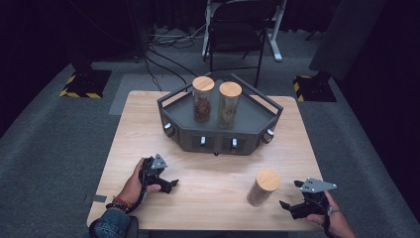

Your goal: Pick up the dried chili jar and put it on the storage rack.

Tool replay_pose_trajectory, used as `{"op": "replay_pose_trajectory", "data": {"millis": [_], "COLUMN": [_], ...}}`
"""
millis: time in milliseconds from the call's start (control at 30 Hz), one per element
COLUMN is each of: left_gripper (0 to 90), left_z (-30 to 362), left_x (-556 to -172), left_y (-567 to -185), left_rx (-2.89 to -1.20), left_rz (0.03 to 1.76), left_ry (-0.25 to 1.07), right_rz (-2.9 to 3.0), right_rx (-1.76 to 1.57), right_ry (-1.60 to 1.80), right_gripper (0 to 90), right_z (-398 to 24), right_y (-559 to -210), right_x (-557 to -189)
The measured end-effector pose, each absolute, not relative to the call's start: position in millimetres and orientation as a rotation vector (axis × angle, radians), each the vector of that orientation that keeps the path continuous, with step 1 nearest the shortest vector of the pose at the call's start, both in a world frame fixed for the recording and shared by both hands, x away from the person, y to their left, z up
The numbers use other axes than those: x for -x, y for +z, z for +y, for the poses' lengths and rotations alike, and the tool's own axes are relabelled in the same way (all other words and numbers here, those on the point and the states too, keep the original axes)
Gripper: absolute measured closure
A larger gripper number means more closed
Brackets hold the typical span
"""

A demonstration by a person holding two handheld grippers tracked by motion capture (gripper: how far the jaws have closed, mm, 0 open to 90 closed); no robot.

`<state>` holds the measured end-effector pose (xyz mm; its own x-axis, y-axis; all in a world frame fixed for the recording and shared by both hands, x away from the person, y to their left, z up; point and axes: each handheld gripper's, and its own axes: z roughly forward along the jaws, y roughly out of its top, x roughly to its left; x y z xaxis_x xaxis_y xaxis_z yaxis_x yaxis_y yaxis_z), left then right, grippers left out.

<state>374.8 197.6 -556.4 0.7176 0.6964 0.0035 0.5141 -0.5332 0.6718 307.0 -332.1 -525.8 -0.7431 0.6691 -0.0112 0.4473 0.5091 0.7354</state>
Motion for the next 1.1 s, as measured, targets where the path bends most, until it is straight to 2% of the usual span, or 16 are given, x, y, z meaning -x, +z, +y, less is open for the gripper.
{"op": "replay_pose_trajectory", "data": {"millis": [1100], "left_gripper": [0.0], "left_z": [198], "left_x": [-375], "left_y": [-556], "left_rx": [-2.258], "left_rz": [0.915], "left_ry": [0.356], "right_rz": [2.512], "right_rx": [-0.863], "right_ry": [1.081], "right_gripper": [1.7], "right_z": [-295], "right_y": [-513], "right_x": [-302]}}
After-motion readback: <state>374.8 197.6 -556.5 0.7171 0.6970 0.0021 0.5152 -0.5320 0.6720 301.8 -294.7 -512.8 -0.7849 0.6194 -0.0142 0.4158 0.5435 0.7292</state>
